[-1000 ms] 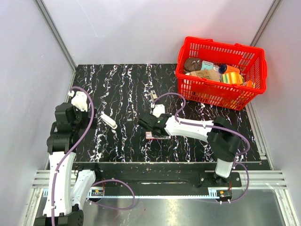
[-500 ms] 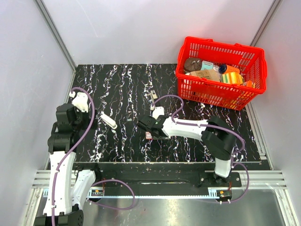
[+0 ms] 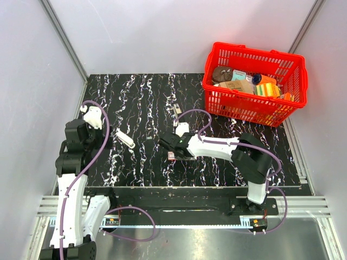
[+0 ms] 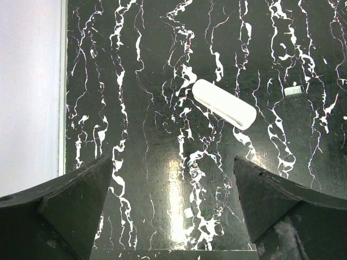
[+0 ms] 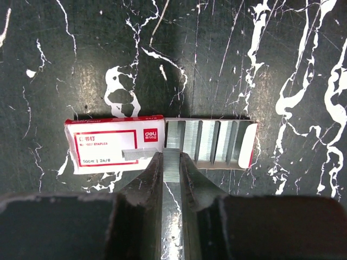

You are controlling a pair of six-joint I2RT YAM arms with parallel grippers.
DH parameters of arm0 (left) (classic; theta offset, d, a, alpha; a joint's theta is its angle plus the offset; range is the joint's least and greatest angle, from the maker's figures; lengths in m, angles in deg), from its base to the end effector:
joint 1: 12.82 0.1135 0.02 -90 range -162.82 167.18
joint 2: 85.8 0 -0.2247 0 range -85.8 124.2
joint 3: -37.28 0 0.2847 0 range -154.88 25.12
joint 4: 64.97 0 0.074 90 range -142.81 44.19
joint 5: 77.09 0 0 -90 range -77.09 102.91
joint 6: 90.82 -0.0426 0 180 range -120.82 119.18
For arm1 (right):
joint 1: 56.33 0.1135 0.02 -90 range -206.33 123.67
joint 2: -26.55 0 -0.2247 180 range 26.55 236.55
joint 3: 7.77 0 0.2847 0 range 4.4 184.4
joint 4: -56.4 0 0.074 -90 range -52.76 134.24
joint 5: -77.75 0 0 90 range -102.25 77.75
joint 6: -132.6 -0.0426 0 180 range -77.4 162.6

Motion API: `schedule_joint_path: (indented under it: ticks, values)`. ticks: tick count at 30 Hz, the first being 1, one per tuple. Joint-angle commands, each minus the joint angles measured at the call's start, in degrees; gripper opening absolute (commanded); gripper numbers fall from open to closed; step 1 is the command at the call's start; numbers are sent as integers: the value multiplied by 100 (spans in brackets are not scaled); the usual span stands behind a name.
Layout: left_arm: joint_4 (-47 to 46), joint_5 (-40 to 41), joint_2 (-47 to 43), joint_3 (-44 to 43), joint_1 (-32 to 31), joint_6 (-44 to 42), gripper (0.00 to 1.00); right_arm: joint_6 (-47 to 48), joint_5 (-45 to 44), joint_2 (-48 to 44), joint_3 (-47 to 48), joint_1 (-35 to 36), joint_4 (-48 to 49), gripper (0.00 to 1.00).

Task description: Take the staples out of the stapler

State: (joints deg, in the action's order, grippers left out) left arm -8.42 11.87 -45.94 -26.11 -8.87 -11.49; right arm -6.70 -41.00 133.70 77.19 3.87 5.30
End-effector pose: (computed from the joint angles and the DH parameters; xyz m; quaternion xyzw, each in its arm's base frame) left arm 0.2059 0.0134 0.3076 0.0558 0.8771 0.0528 0.4741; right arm 0.2076 0.3212 0.1140 -0.0551 0.9575 -0.0268 0.2818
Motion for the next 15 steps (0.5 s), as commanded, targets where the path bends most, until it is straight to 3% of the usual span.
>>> schedule_joint_path:
  ticks: [1,15]
  values:
    - [-290,-2,-74,16,27,-22,99,52,142,-177,-213,-167,325,13]
    - [-263,-2,-39,-19,36,-4,99,78,283,-248,-371,-308,510,14]
